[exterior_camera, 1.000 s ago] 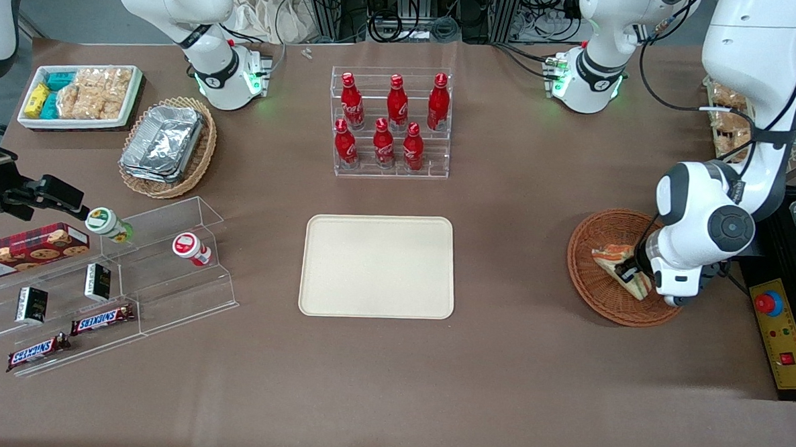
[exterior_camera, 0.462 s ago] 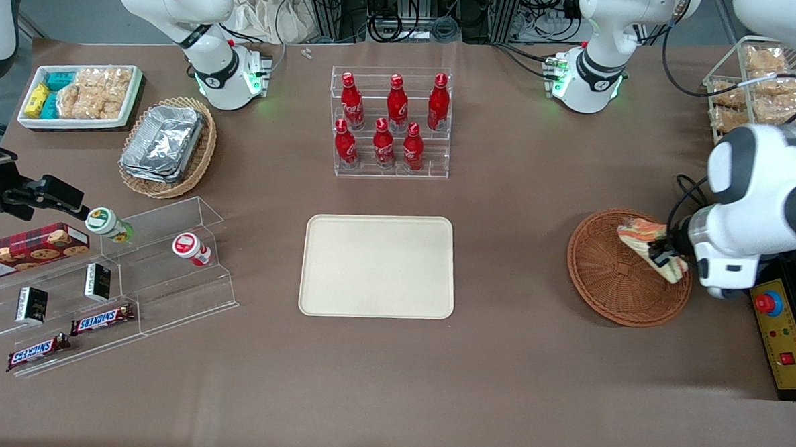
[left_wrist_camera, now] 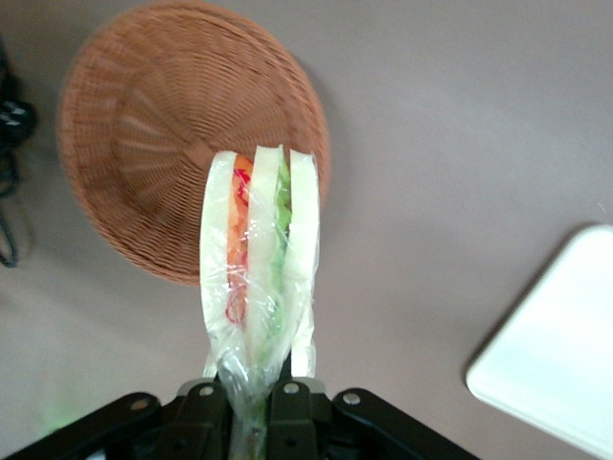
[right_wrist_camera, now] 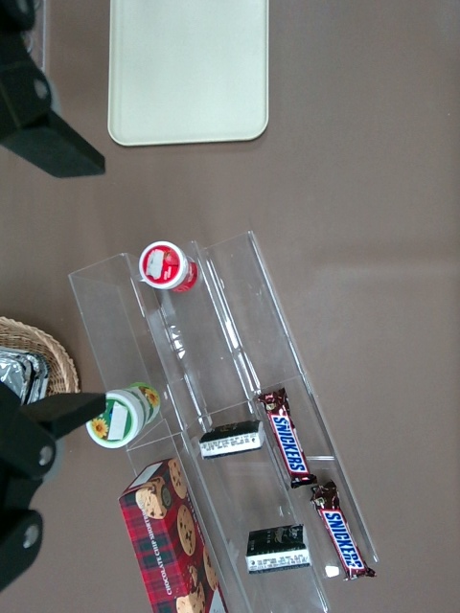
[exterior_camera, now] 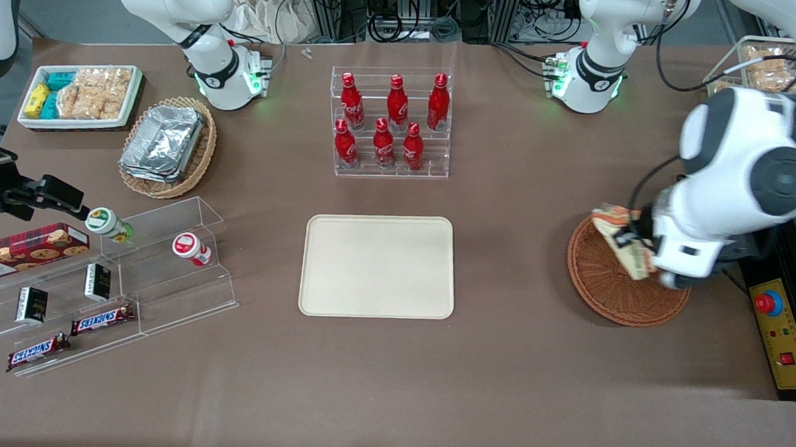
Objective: Place sandwich from basket to tray
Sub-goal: 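Lift the sandwich up out of the basket with the left gripper, then carry the sandwich over the cream tray and lower it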
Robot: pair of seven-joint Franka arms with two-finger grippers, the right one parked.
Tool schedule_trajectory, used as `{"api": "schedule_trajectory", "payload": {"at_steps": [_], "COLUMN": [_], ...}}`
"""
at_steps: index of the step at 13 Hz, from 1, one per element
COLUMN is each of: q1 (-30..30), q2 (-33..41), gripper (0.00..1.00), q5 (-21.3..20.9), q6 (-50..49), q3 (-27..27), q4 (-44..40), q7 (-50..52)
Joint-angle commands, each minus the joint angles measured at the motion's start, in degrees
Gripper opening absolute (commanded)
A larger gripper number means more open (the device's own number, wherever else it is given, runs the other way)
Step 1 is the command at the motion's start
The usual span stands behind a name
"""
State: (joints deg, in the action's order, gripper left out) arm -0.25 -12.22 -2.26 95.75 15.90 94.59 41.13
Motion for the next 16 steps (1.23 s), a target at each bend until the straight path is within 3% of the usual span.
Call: {"api": "schedule_trajectory", "payload": {"at_steps": [1, 3, 11, 16], "q1": [-0.9, -4.3, -12.7, -15.5], "q2": [-1.4, -4.0, -18.5, -26.9], "gripper": [0.0, 0.05, 0.02, 0.0], "q5": [-2.8, -7.7, -6.7, -9.2], "q6": [-1.4, 0.8, 21.1, 31.3], "q3": [8.0, 10.4, 11.7, 11.8], "q4": [-3.4, -3.4, -3.6, -3.8], "q7": [0.8, 1.4, 1.1, 0.7]}}
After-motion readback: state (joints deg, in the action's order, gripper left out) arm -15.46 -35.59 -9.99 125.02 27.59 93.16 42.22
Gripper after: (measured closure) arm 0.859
